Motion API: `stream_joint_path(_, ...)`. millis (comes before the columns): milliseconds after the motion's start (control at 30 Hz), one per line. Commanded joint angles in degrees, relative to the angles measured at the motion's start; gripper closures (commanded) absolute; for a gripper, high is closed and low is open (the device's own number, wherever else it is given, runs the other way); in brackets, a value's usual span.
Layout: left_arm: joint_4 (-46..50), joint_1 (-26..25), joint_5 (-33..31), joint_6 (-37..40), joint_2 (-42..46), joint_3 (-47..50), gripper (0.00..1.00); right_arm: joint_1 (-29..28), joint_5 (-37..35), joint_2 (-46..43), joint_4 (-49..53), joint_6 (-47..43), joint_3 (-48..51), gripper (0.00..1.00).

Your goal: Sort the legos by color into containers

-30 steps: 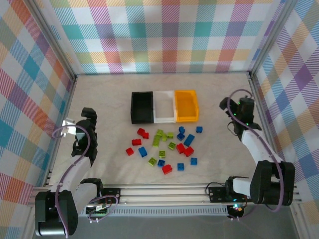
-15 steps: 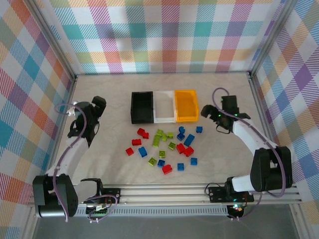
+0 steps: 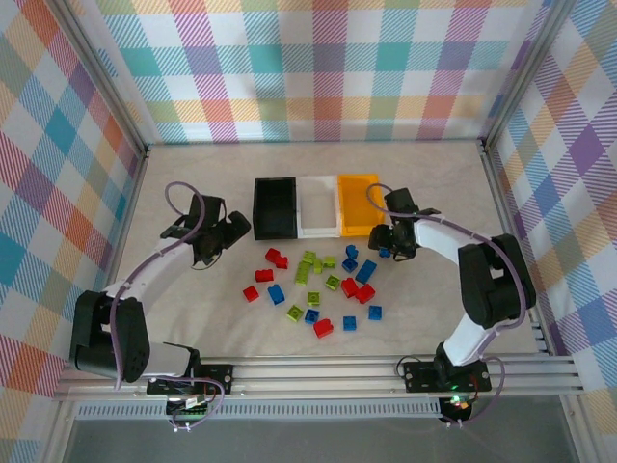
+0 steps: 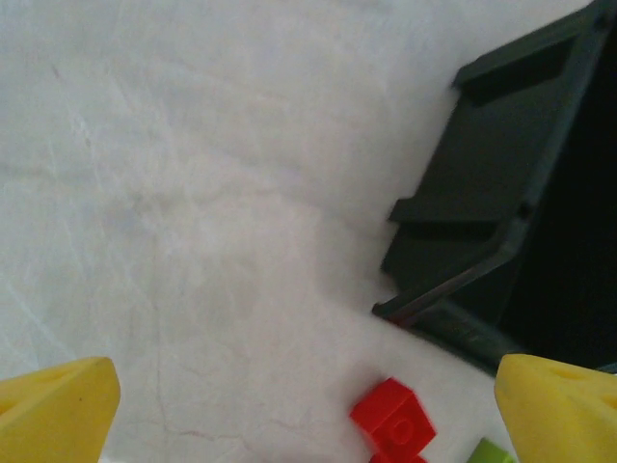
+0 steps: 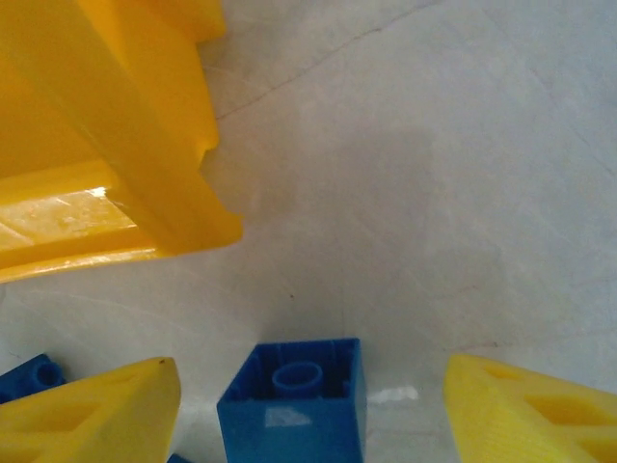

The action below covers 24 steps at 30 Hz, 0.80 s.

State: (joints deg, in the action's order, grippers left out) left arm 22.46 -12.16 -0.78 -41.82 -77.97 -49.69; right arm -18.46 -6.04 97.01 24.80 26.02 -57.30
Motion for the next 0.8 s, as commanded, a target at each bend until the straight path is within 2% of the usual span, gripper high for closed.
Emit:
stream_joint_path(0,2.5,-0.5,1.8,1.4,0.5,0.1,0.0,-0.8,-1.3,1.6,0.1,-0.2,-1.8,0.35)
stream_joint_path(467,2.7,-0.6,0.6,-0.3,4.6,1.0,0.0,-1.9,-1.6,0.5,0.0,-0.3,-1.7,0.62)
stream_joint_path(633,1.5,-0.6,1.8,1.5,5.6,1.1,0.0,-2.8,-1.2,-5.0,1.7,-1.5,-3.2,0.66)
stream_joint_path(767,-0.2,-0.6,3.6,3.2,6.9,1.9,0.0,-4.0,0.0,-6.1,3.9,-3.2,-9.8,0.66)
